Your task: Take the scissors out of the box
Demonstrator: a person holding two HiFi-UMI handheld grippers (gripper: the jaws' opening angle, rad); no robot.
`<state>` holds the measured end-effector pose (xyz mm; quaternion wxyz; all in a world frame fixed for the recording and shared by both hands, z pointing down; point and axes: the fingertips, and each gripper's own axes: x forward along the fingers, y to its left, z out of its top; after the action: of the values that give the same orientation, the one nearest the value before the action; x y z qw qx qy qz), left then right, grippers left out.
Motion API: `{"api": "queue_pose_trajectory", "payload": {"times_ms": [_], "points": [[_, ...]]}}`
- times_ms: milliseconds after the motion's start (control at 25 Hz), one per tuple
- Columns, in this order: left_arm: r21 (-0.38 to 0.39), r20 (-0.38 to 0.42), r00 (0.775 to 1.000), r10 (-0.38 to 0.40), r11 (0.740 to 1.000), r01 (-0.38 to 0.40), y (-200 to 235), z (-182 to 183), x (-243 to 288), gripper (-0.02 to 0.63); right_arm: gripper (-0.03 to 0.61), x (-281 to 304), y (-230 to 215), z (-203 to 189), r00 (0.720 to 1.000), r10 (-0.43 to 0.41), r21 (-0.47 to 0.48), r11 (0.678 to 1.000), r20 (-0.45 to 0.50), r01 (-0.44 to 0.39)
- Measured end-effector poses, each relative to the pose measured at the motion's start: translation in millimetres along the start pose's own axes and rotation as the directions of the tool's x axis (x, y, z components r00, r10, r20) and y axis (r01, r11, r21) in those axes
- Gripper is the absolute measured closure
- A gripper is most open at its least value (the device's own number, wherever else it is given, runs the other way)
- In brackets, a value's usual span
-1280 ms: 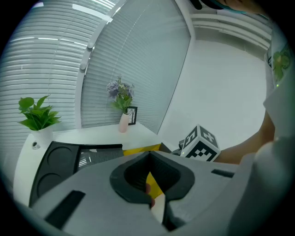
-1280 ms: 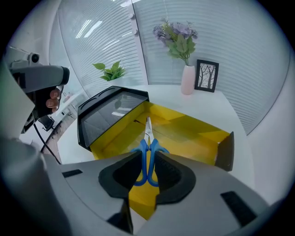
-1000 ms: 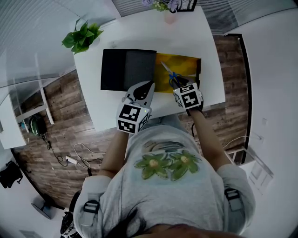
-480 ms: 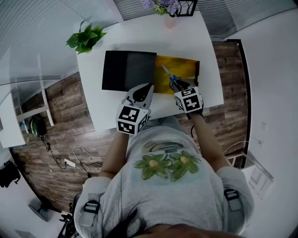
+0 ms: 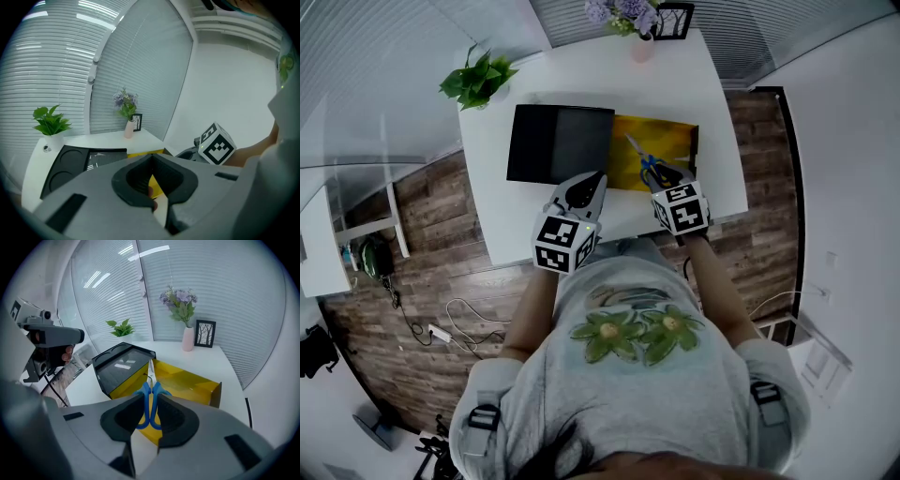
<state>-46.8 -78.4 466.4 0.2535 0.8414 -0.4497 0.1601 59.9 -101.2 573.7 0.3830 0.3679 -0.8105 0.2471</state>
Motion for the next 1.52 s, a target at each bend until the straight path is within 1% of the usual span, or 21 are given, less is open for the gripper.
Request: {"api": "queue_pose_trajectory", "payload": {"times_ms": [200,480,960,1360,1520], "points": [[0.013,0.005,1.000,-0.002,1.000,0.001,-6.5,2.6,-1.5,0.607,0.492,-15.1,0.6,6.8,0.999,-0.008,-0.019,1.000,0.031,0.009],[0.033,0.021,1.000,0.000,0.999,-0.001,-15.5,9.6,-2.3,0.607,0.492,-37.7,-1.7,19.0,0.996,-0.005,-0.019,1.000,0.092,0.007],[0.052,0.029,1.000,0.002,0.999,-0.004,-32.4,7.2,-6.2,0.607,0.492,-70.2,3.8,27.3,0.985,0.008,-0.048,0.999,0.170,0.001],[0.062,0.034,0.999,-0.004,0.998,0.002,-43.6,7.1,-7.5,0.607,0.492,-97.2,10.1,37.4,0.970,0.018,-0.080,0.997,0.244,0.002],[0.068,0.043,0.999,-0.009,0.998,0.006,-48.7,10.4,-7.3,0.607,0.492,-107.0,12.6,39.3,0.966,0.022,-0.096,0.995,0.259,0.004]]}}
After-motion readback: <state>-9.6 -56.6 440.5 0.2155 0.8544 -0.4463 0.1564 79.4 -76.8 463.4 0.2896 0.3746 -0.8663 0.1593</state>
